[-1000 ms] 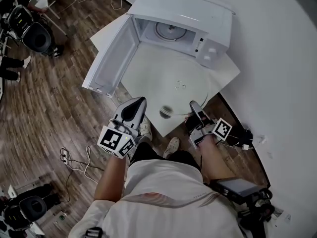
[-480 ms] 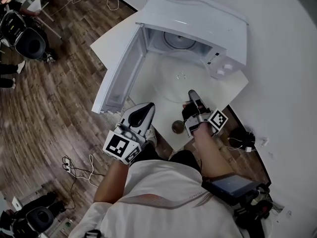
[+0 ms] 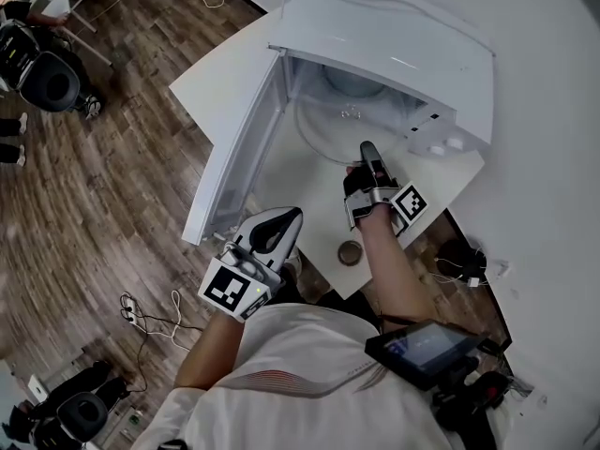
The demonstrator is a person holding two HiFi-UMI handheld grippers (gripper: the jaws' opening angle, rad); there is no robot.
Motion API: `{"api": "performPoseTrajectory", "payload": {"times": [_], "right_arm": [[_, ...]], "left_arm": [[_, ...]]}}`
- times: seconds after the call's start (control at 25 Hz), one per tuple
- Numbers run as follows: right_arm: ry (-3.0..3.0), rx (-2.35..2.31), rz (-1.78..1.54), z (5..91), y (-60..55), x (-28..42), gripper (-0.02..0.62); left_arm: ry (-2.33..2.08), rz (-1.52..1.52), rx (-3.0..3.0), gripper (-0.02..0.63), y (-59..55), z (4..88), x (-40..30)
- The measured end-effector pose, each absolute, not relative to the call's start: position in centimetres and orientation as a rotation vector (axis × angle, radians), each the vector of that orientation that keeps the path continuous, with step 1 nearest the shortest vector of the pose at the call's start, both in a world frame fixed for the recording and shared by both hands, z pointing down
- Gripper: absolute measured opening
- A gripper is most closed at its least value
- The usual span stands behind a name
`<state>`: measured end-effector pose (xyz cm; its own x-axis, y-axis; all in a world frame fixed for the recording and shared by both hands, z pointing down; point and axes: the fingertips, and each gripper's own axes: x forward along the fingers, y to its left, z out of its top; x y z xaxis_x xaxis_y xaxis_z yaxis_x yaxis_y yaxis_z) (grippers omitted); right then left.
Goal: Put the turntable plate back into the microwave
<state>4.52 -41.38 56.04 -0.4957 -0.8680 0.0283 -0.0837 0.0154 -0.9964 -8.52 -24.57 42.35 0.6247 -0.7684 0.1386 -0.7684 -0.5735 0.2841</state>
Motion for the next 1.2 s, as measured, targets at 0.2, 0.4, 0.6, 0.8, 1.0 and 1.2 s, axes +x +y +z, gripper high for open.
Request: {"api": "performPoseTrajectory", "payload": {"times": [0.2, 0.4, 0.6, 0.8, 1.0, 1.2], "right_arm": [[1.621, -1.02, -1.514, 56.6, -44.8, 4.0, 0.028], [1.584, -1.061, -1.491, 57.2, -47.8, 3.7, 0.028], [1.509, -1.113, -1.476, 58.0, -50.2, 3.4, 0.029], [1.464, -1.179, -1.447, 58.2, -52.2, 2.4, 0.029], [1.419, -1.206, -1.441, 58.5, -53.2, 2.7, 0.029], [1.405, -1.231, -1.436, 58.8, -54.2, 3.2, 0.029]], "left_arm": [[-1.203, 0.005, 2.52, 0.011, -25.5, 43.4, -8.8], [-1.183, 0.001, 2.51, 0.011, -26.3, 44.1, -8.9], [-1.164, -0.009, 2.501, 0.011, -27.0, 44.4, -9.0], [-1.157, 0.021, 2.527, 0.011, -27.5, 44.4, -9.4], [-1.175, 0.033, 2.536, 0.011, -27.7, 44.2, -9.1], [-1.193, 0.051, 2.523, 0.011, -27.9, 44.3, -9.0]]}}
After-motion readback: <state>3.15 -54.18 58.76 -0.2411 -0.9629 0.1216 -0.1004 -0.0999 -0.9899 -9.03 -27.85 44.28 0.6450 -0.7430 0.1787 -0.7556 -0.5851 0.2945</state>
